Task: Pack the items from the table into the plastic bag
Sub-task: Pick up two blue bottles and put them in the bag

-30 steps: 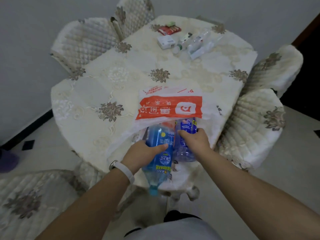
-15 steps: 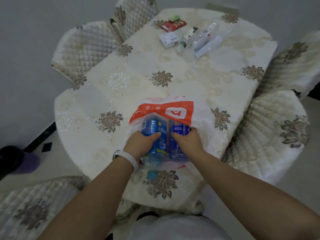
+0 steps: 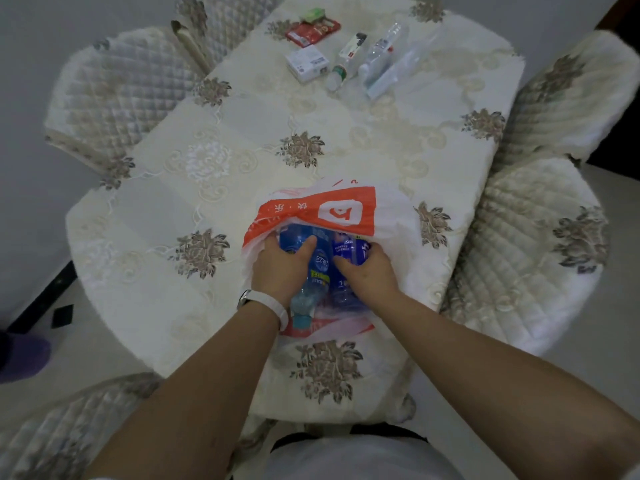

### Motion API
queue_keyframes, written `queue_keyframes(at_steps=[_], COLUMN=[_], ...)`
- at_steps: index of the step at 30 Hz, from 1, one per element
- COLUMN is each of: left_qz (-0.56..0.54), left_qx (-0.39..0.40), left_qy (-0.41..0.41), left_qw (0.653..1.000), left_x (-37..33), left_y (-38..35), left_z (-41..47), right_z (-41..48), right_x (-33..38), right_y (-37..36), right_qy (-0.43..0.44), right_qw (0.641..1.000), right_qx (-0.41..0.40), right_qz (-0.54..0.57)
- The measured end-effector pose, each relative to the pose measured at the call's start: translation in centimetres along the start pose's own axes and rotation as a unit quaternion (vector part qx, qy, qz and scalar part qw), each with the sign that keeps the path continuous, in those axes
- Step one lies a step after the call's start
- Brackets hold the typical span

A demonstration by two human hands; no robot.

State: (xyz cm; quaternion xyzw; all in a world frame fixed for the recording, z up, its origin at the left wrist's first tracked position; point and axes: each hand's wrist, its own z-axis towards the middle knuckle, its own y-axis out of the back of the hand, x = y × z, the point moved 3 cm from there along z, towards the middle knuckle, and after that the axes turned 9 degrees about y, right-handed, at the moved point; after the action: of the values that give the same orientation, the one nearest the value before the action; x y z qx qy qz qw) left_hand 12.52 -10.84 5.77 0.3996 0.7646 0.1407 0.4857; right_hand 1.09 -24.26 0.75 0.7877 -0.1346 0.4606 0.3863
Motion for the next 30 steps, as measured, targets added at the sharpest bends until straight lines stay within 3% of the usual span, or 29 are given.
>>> queue_keyframes(at_steps=[4, 11, 18, 23, 27, 30], left_qz=[-0.04, 0.021, 0.062, 0.065, 0.103, 0.157], left_qx=[0.016, 0.035, 0.048, 0.088, 0.077, 0.059], left_qy=[-0.008, -0.12, -0.228, -0.363, -0.451, -0.513], left_qw=[0.999, 0.992, 0.97, 0.926, 0.883, 0.842], left_x=[0.6, 2.6, 4.2, 4.5, 3.9, 3.1], left_y=[0.5, 1.5, 2.3, 1.7, 0.7, -0.5], left_z=[0.3, -2.9, -6.6, -9.2, -11.5, -13.8], right_z=[-0.3, -3.0, -9.1, -13.7, -16.3, -17.8], right_x=[0.3, -1.2, 2.3, 3.1, 3.0, 1.9], right_y=[0.1, -0.1, 2.2, 4.4, 7.1, 9.8], right_qy=[0.023, 0.051, 0.142, 0.204, 0.245, 0.242], right_qw=[0.999, 0.992, 0.964, 0.921, 0.875, 0.864], right_qx=[0.028, 0.05, 0.028, -0.037, -0.087, -0.097], right_qz=[-0.032, -0.101, -0.222, -0.331, -0.409, -0.431])
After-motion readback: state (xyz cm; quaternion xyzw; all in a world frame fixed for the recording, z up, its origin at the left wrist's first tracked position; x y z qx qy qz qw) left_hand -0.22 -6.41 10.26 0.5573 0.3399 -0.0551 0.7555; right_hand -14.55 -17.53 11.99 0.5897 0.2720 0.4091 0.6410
